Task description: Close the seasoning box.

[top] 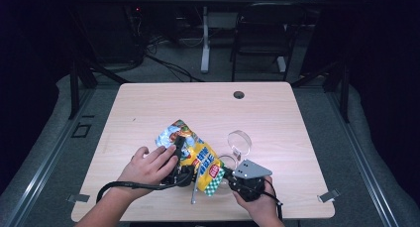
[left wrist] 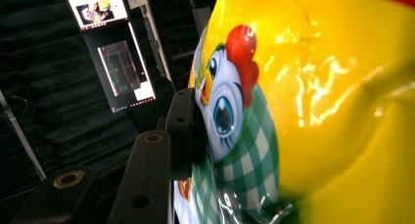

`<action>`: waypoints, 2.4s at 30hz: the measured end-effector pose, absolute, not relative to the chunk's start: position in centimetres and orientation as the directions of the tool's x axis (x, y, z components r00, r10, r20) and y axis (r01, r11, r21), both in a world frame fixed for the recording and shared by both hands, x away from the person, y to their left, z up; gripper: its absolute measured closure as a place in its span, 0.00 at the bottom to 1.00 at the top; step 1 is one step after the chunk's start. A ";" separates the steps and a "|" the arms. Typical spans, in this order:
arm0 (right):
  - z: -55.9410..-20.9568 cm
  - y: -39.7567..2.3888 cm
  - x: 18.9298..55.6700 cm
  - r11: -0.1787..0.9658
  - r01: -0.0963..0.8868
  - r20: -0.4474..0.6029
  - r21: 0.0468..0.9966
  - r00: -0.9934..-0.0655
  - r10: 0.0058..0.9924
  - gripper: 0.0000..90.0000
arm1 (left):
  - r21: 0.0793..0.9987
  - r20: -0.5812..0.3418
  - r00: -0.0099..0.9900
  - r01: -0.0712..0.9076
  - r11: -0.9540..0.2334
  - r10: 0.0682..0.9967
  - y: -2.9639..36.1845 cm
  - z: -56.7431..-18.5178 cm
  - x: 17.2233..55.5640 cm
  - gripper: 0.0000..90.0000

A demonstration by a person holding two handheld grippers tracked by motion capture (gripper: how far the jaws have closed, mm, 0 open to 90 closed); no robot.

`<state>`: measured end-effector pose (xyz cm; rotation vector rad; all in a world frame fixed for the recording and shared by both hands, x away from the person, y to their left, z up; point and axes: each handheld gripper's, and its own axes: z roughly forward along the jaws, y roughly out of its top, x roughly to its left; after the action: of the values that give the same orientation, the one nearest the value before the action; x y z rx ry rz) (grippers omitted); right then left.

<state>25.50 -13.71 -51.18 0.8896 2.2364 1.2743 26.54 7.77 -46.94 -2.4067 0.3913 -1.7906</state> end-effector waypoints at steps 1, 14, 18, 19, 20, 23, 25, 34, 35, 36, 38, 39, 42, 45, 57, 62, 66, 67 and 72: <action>-51.2 -13.7 25.5 0.375 0.323 -0.040 0.869 -0.709 0.704 0.98 | -0.247 0.923 0.267 -0.137 -0.959 -0.275 7.8 -46.9 26.5 0.73; -51.2 -13.9 25.5 0.372 0.323 -0.042 0.870 -0.703 0.710 0.98 | -0.274 0.917 0.258 -0.144 -0.951 -0.303 7.3 -46.6 26.5 0.74; -51.2 -14.0 25.5 0.380 0.321 -0.053 0.868 -0.700 0.712 0.98 | -0.280 0.916 0.256 -0.143 -0.949 -0.309 7.2 -46.6 26.5 0.74; -51.2 -14.0 25.5 0.379 0.321 -0.052 0.868 -0.700 0.713 0.98 | -0.281 0.916 0.253 -0.144 -0.949 -0.310 7.1 -46.5 26.5 0.74; -51.2 -14.0 25.5 0.379 0.321 -0.052 0.868 -0.699 0.713 0.98 | -0.284 0.916 0.253 -0.144 -0.948 -0.313 7.1 -46.5 26.5 0.74; -51.2 -14.0 25.5 0.380 0.320 -0.055 0.868 -0.698 0.714 0.98 | -0.280 0.917 0.251 -0.150 -0.948 -0.310 7.0 -46.5 26.5 0.74; -51.2 -14.0 25.5 0.379 0.320 -0.055 0.868 -0.697 0.715 0.98 | -0.284 0.915 0.251 -0.149 -0.947 -0.314 6.9 -46.4 26.5 0.74; -51.2 -14.0 25.5 0.379 0.320 -0.056 0.868 -0.697 0.715 0.98 | -0.302 0.910 0.249 -0.146 -0.942 -0.331 6.8 -46.2 26.4 0.74; -51.2 -14.0 25.5 0.379 0.320 -0.056 0.868 -0.697 0.715 0.98 | -0.302 0.910 0.250 -0.147 -0.942 -0.330 6.8 -46.2 26.4 0.74; -51.2 -14.0 25.5 0.379 0.320 -0.056 0.868 -0.696 0.715 0.98 | -0.301 0.912 0.242 -0.149 -0.942 -0.330 6.8 -46.2 26.4 0.74; -51.2 -14.0 25.5 0.379 0.320 -0.056 0.868 -0.696 0.716 0.98 | -0.302 0.912 0.241 -0.149 -0.942 -0.331 6.8 -46.2 26.4 0.74; -51.2 -14.0 25.5 0.379 0.320 -0.056 0.868 -0.696 0.716 0.98 | -0.302 0.912 0.241 -0.150 -0.941 -0.331 6.8 -46.2 26.4 0.74; -51.2 -14.0 25.5 0.378 0.321 -0.055 0.869 -0.695 0.717 0.98 | -0.296 0.911 0.251 -0.151 -0.943 -0.327 6.8 -46.1 26.4 0.74; -51.2 -14.0 25.5 0.378 0.321 -0.054 0.869 -0.696 0.716 0.98 | -0.293 0.912 0.251 -0.151 -0.944 -0.323 6.8 -46.1 26.4 0.74; -51.2 -13.9 25.5 0.371 0.321 -0.050 0.871 -0.694 0.718 0.98 | -0.296 0.912 0.246 -0.153 -0.943 -0.327 6.7 -46.1 26.3 0.75; -51.2 -14.0 25.5 0.372 0.321 -0.052 0.871 -0.693 0.720 0.98 | -0.300 0.913 0.239 -0.155 -0.941 -0.330 6.6 -46.0 26.3 0.75; -51.2 -14.0 25.5 0.370 0.322 -0.049 0.872 -0.693 0.719 0.98 | -0.311 0.908 0.245 -0.153 -0.938 -0.341 6.5 -45.8 26.3 0.75; -51.2 -14.0 25.5 0.369 0.322 -0.050 0.872 -0.692 0.720 0.98 | -0.311 0.907 0.246 -0.153 -0.938 -0.341 6.5 -45.8 26.3 0.75; -51.1 -14.0 25.5 0.365 0.322 -0.047 0.873 -0.691 0.721 0.98 | -0.310 0.906 0.251 -0.151 -0.938 -0.340 6.5 -45.8 26.3 0.75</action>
<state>25.45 -14.01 -51.15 0.9066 2.2074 1.2695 26.27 6.48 -45.76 -2.3536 0.4673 -1.7701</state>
